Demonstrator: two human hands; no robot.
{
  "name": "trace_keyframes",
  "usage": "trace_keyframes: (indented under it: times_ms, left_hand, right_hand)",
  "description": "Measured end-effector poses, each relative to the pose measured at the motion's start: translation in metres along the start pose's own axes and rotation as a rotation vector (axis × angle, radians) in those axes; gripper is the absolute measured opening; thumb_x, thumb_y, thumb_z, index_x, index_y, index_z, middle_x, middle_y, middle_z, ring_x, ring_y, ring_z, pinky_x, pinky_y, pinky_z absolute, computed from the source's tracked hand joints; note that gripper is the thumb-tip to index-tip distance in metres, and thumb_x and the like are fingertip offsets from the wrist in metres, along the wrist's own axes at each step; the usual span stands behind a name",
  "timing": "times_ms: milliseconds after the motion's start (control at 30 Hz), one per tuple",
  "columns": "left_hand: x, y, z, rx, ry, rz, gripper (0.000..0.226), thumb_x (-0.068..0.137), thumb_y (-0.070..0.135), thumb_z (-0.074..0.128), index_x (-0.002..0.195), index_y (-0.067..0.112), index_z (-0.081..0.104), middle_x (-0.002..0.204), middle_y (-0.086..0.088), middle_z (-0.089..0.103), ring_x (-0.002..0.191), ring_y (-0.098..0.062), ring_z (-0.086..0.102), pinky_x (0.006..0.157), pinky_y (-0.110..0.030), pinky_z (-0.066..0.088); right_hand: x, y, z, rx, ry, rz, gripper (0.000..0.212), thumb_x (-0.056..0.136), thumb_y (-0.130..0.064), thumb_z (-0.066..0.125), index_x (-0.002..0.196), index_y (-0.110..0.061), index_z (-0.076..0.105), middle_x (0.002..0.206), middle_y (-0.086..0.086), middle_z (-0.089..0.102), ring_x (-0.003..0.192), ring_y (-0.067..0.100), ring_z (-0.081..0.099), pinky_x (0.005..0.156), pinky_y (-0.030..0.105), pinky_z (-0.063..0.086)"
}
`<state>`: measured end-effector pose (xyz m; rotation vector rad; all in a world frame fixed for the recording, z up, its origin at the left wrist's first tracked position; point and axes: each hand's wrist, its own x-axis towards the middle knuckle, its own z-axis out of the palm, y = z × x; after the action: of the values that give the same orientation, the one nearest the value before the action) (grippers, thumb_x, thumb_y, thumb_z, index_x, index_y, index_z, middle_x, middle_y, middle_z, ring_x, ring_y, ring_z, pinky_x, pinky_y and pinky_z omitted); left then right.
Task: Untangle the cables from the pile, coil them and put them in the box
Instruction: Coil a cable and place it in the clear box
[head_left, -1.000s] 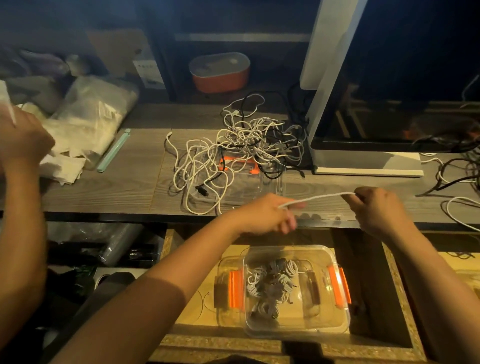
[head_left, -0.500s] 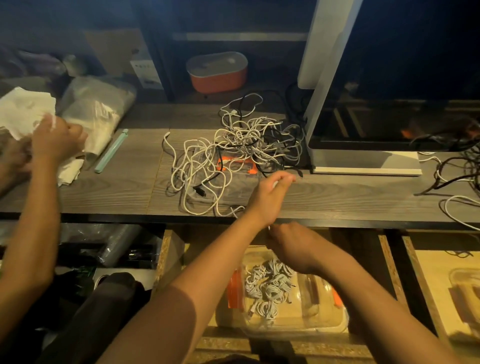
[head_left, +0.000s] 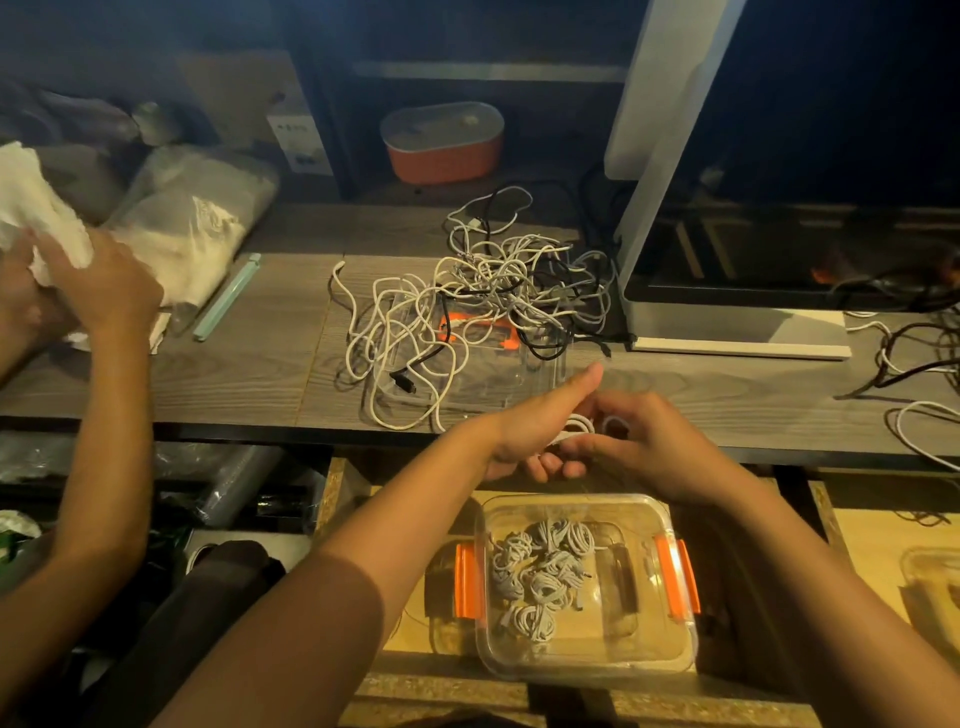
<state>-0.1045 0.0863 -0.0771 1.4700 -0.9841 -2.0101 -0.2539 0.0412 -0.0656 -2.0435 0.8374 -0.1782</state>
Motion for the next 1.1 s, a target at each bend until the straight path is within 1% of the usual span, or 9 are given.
trace_keyframes:
  times_ms: [167, 300, 467, 600, 700, 767, 867, 1000, 1100]
  left_hand:
    - [0.007, 0.001, -0.006, -0.095, -0.008, 0.021, 0.059, 0.091, 0.067, 0.026, 0.101, 0.015, 0.052, 0.064, -0.005, 0.052, 0.042, -0.008, 0.047, 0.032, -0.011, 0.027]
    - [0.008, -0.002, 0.009, -0.009, 0.415, 0.285, 0.031, 0.098, 0.046, 0.037, 0.099, 0.020, 0.053, 0.079, -0.003, 0.060, 0.055, -0.015, 0.060, 0.044, -0.022, 0.043]
    - [0.021, -0.025, 0.017, 0.472, 0.879, 0.482, 0.040, 0.100, 0.040, 0.035, 0.066, 0.023, 0.048, 0.058, 0.004, 0.049, 0.061, -0.019, 0.052, 0.056, -0.030, 0.034]
    - [0.021, -0.026, 0.013, 0.571, 0.822, 0.467, 0.047, 0.100, 0.039, 0.034, 0.057, 0.022, 0.040, 0.052, 0.005, 0.040, 0.058, -0.021, 0.045, 0.057, -0.030, 0.025]
    - [0.018, -0.028, 0.016, 0.610, 0.647, 0.373, 0.053, 0.100, 0.043, 0.034, 0.052, 0.019, 0.037, 0.050, 0.001, 0.037, 0.049, -0.016, 0.037, 0.055, -0.032, 0.025]
    - [0.013, -0.028, 0.017, 0.543, 0.513, 0.354, 0.055, 0.100, 0.042, 0.035, 0.050, 0.018, 0.037, 0.047, 0.002, 0.037, 0.046, -0.012, 0.037, 0.056, -0.033, 0.031]
    - [0.005, -0.016, 0.027, 0.265, 0.450, 0.358, 0.052, 0.100, 0.037, 0.035, 0.051, 0.020, 0.036, 0.037, 0.010, 0.038, 0.040, 0.000, 0.036, 0.054, -0.025, 0.033]
    - [0.005, 0.004, 0.041, 0.047, 0.659, 0.423, 0.055, 0.100, 0.039, 0.035, 0.049, 0.019, 0.041, 0.036, 0.011, 0.044, 0.039, 0.002, 0.040, 0.050, -0.017, 0.034]
    - [0.013, 0.008, 0.040, 0.021, 0.942, 0.483, 0.058, 0.101, 0.037, 0.031, 0.047, 0.019, 0.041, 0.042, 0.007, 0.044, 0.039, -0.002, 0.042, 0.049, -0.026, 0.033]
  right_hand:
    - [-0.007, 0.001, 0.008, 0.173, 0.058, 0.027, 0.009, 0.088, -0.019, 0.061, 0.090, -0.028, 0.064, 0.078, 0.001, 0.068, 0.065, 0.007, 0.062, 0.059, 0.022, 0.049]
    - [-0.006, -0.001, 0.006, 0.485, 0.285, 0.190, 0.010, 0.092, -0.014, 0.055, 0.089, -0.020, 0.063, 0.072, 0.001, 0.064, 0.052, -0.003, 0.056, 0.048, 0.011, 0.042]
    - [-0.004, -0.001, 0.017, 0.312, 0.232, 0.178, 0.010, 0.093, -0.022, 0.055, 0.088, -0.025, 0.064, 0.069, 0.005, 0.063, 0.051, 0.003, 0.050, 0.048, 0.017, 0.040]
    - [-0.010, 0.005, 0.001, 0.341, 0.020, 0.210, 0.011, 0.094, -0.018, 0.053, 0.093, -0.012, 0.063, 0.069, 0.013, 0.060, 0.050, 0.019, 0.048, 0.044, 0.022, 0.040]
    - [-0.009, 0.010, -0.022, -0.178, -0.189, 0.191, 0.008, 0.093, -0.020, 0.055, 0.098, -0.018, 0.062, 0.085, -0.001, 0.066, 0.070, 0.014, 0.062, 0.068, 0.028, 0.053]
    - [-0.010, 0.011, -0.030, -0.479, -0.151, 0.155, 0.011, 0.093, -0.024, 0.056, 0.100, -0.021, 0.063, 0.089, -0.008, 0.062, 0.078, 0.005, 0.058, 0.074, 0.024, 0.052]
    - [-0.012, 0.006, -0.028, -0.440, 0.030, 0.097, 0.010, 0.094, -0.024, 0.052, 0.098, -0.020, 0.061, 0.082, -0.011, 0.055, 0.075, 0.004, 0.053, 0.068, 0.019, 0.045]
    - [-0.007, 0.008, -0.004, -0.208, 0.215, 0.062, 0.004, 0.090, -0.020, 0.060, 0.092, -0.022, 0.057, 0.083, -0.007, 0.062, 0.076, 0.010, 0.058, 0.073, 0.031, 0.050]
    - [0.000, 0.005, 0.025, -0.158, 0.131, 0.132, 0.008, 0.094, -0.018, 0.052, 0.089, -0.023, 0.057, 0.086, -0.001, 0.063, 0.077, 0.013, 0.060, 0.075, 0.035, 0.052]
